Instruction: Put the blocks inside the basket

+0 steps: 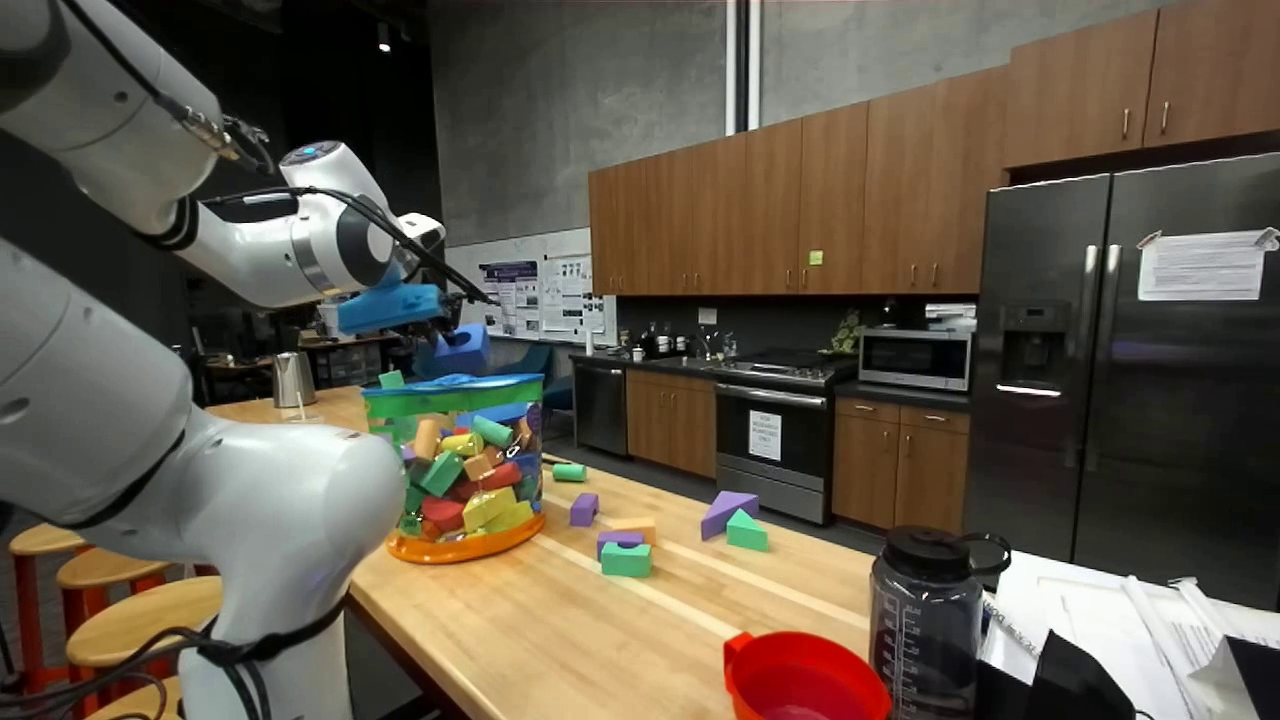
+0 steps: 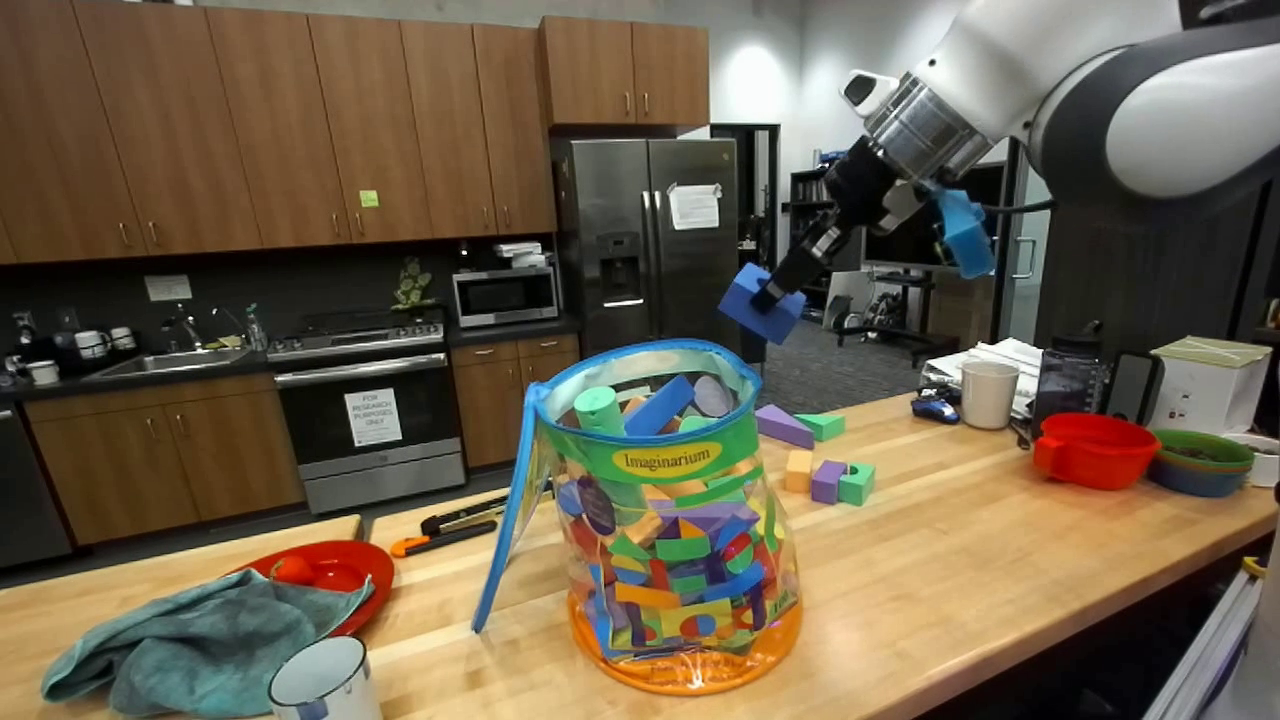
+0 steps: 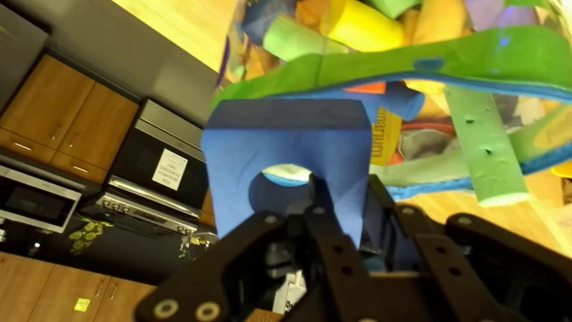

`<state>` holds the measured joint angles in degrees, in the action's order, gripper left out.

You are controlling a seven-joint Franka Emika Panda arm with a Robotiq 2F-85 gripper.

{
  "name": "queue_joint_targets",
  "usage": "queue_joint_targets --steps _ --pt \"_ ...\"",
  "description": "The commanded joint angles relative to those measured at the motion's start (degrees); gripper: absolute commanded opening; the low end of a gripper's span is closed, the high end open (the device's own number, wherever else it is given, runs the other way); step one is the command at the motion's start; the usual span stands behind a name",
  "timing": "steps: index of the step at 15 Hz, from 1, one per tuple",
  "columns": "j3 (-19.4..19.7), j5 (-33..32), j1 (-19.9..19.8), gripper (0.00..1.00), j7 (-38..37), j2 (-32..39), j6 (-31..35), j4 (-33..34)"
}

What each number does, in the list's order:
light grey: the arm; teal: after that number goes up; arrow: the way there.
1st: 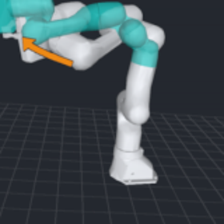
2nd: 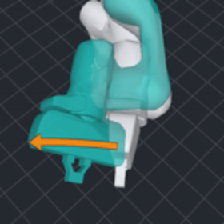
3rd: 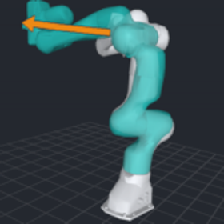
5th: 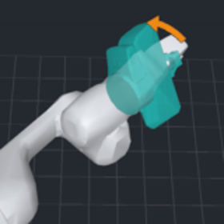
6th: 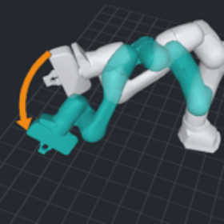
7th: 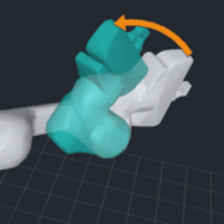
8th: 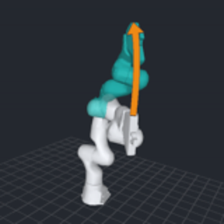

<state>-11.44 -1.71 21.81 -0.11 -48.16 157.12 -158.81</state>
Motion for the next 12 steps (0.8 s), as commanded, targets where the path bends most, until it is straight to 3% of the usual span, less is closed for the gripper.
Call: queue_joint_targets --steps 1,5,6,7,9,10,12 --pt "-1.11 5.08 5.09 0.06 -1.93 1.16 6.12 0.10" --pt "-4.09 7.39 7.63 0.06 -4.43 3.13 11.70 0.06" --pt "-5.06 7.34 7.49 0.31 -5.16 3.97 13.33 0.04" --pt "-6.04 7.17 7.19 0.31 -6.01 4.68 14.77 0.02" --pt "-6.76 7.20 7.55 0.55 -7.00 6.59 17.62 -0.04" --pt "-7.01 7.16 7.58 0.56 -7.46 7.37 18.82 -0.06" --pt "-6.89 6.90 7.63 0.67 -7.68 9.19 21.14 -0.03"
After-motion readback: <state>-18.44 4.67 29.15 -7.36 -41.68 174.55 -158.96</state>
